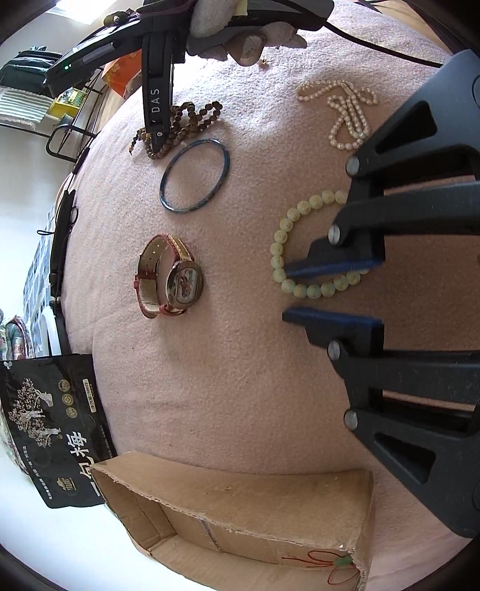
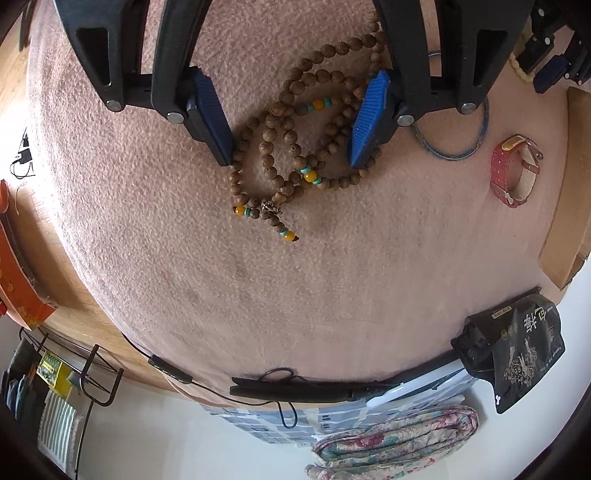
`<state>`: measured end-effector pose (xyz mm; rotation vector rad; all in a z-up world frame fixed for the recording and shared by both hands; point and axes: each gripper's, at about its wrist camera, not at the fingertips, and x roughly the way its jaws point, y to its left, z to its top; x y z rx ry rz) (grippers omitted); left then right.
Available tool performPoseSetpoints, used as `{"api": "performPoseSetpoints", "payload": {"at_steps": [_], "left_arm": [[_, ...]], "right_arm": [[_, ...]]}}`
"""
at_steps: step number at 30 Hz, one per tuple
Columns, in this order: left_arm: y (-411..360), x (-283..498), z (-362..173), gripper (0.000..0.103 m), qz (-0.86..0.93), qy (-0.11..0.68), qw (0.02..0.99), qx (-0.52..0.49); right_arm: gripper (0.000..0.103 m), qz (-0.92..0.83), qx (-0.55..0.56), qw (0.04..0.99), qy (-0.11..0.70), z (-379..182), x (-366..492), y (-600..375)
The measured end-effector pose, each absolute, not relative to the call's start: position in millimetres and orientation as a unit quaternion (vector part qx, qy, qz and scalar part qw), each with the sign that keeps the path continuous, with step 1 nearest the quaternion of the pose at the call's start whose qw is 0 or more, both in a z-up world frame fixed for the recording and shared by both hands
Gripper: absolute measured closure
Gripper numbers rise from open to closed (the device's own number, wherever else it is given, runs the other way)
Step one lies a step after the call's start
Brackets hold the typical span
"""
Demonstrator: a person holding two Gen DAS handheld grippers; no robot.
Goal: Organize jewelry
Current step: 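Close the left tool on the white bead bracelet while the right tool grasps the wooden mala, then lift the bracelet with the left tool toward the box while the right tool lifts the mala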
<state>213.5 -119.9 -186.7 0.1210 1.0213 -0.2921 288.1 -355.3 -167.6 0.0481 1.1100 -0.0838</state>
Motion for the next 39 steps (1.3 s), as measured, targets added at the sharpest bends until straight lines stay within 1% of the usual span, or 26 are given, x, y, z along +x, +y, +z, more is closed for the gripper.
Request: {"api": "performPoseSetpoints", "payload": {"at_steps": [2,3,5,8,14,20,27,28,29,39], "left_arm": [[-121.2,212.9,-186.1,0.096,-0.14,0.484,0.862,0.056],[-121.6,212.6,-185.5,0.097,-0.141,0.484,0.862,0.054],[-121.1,211.2,-182.1,0.098,-0.145,0.483,0.862,0.046],[-120.5,207.1,-172.6,0.098,-0.153,0.471,0.868,0.035],[-122.6,197.6,-153.3,0.098,-0.162,0.444,0.88,0.038],[-122.7,192.4,-135.1,0.098,-0.168,0.422,0.89,0.037],[-116.5,187.1,-118.1,0.098,-0.166,0.404,0.899,0.029],[-114.8,186.5,-115.2,0.098,-0.167,0.402,0.9,0.026],[-113.3,185.6,-112.6,0.098,-0.167,0.4,0.901,0.024],[-101.1,174.6,-88.5,0.098,-0.169,0.378,0.91,0.012]], "right_arm": [[0.062,-0.034,0.017,0.851,0.523,-166.5,287.2,-352.6],[0.066,-0.031,0.015,0.853,0.521,-165.7,286.6,-351.3],[0.083,-0.027,0.015,0.855,0.518,-164.3,285.9,-350.1],[0.092,-0.02,0.028,0.857,0.515,-162.4,285.2,-352.8],[0.092,-0.007,0.072,0.86,0.506,-154.5,281.9,-363.9],[0.093,0.002,0.085,0.873,0.48,-131.2,275.5,-365.5],[0.093,0.014,0.088,0.886,0.454,-103.5,267.0,-359.8],[0.099,0.017,0.088,0.888,0.45,-98.8,265.5,-358.5],[0.099,0.02,0.088,0.89,0.447,-94.8,264.1,-357.3],[0.099,0.032,0.077,0.902,0.423,-62.6,251.2,-345.1]]}}
